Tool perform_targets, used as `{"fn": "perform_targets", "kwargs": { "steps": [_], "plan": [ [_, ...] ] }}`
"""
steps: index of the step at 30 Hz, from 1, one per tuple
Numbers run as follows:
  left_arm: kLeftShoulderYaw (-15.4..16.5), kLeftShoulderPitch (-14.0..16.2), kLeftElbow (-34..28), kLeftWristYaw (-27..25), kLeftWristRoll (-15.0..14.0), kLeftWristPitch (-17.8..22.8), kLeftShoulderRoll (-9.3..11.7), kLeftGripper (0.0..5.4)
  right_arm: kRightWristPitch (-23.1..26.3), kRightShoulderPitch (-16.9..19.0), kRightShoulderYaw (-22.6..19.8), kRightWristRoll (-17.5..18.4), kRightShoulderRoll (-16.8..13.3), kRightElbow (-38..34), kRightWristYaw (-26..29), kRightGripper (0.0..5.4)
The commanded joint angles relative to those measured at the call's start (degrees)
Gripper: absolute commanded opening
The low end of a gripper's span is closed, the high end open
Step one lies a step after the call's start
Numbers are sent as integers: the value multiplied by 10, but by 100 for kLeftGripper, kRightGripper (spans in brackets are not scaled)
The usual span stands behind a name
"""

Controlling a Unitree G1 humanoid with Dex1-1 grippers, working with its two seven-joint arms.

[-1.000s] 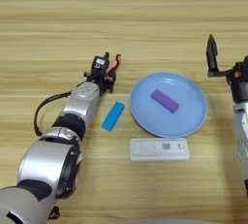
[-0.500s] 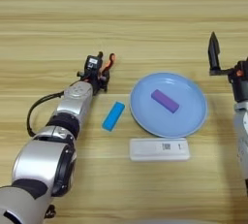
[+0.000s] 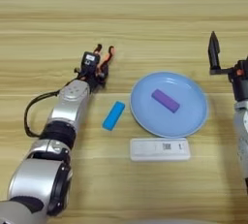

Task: Move the objects on the table

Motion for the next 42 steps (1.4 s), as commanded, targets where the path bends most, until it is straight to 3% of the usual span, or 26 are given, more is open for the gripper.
{"fn": "perform_targets", "kwargs": {
  "steps": [1,6,19,28,42],
  "plan": [
    [-10,27,-95,-15,-4,37,7,232,11,-3,1,4,-5,4,8,540],
    [-24,62,-198,-45,-9,73,12,232,15,-3,1,5,-6,6,15,540],
    [-79,149,-386,-148,-15,106,65,231,32,-13,-17,18,-32,-6,34,540],
    [-119,194,-477,-239,-48,142,97,230,35,-22,-32,26,-50,-10,39,540],
    [-168,223,-541,-327,-67,155,154,230,42,-33,-40,35,-73,-23,54,540]
  ]
}}
